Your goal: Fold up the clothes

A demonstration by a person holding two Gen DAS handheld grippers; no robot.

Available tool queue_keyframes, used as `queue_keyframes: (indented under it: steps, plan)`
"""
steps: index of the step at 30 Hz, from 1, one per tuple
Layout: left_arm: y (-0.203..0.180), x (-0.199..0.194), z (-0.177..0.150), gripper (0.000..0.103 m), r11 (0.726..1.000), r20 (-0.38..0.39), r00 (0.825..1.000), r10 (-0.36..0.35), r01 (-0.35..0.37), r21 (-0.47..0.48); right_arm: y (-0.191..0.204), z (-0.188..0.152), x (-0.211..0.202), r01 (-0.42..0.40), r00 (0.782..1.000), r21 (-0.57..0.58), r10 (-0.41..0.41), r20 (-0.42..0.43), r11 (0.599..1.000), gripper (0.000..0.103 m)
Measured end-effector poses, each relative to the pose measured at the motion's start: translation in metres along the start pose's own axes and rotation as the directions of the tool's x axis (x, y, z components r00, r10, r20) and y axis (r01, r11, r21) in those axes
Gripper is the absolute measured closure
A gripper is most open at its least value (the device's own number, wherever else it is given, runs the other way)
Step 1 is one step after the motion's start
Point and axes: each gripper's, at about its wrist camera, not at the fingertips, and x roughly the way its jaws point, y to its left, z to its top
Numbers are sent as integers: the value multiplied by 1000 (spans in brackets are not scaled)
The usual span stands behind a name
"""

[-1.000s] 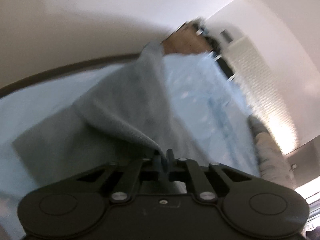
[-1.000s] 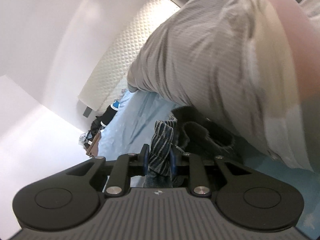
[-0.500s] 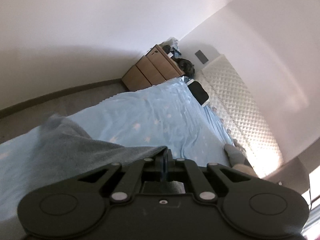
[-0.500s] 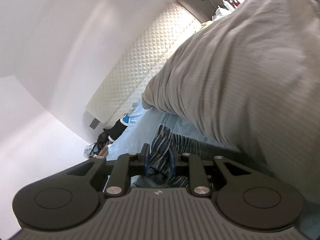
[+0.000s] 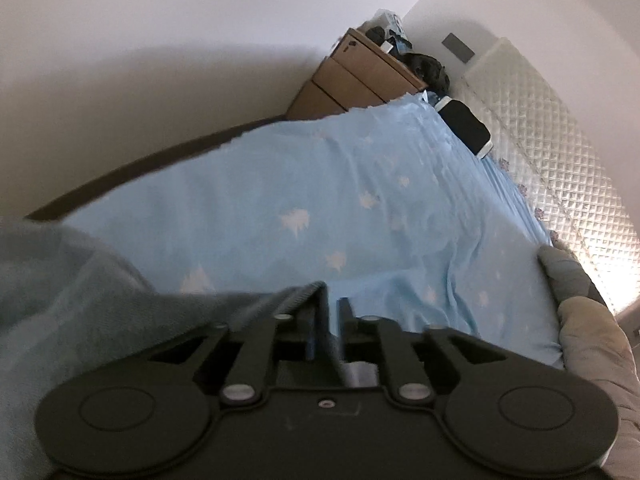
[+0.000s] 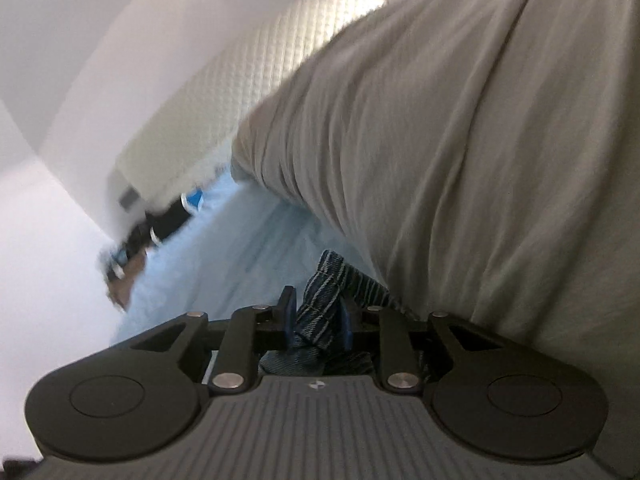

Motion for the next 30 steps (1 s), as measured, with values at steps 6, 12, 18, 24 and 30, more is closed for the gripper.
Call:
queue_keyframes:
  steps: [6, 12, 18, 24, 30]
  plan:
    - [-1, -54, -7, 43, 993, -25, 993, -119, 119, 8, 20, -1, -39, -45, 999, -145, 47, 11, 988, 50]
    - [36, -155, -35, 31, 983, -2, 983, -182, 182, -6, 19, -5, -120, -121, 991, -159, 128, 34, 980, 44]
    - [115, -247, -69, 22, 981, 52, 985, -167, 171, -96, -2, -31, -185, -100, 995, -183, 104, 11, 978, 43]
    - [180, -299, -112, 21, 974, 78, 993, -91, 105, -202, -44, -62, -219, -19, 1000, -114, 19, -6, 993, 39]
    - [217, -326, -148, 21, 944, 91, 994, -68, 93, -317, -55, -84, -216, 24, 999, -171, -28, -21, 985, 39]
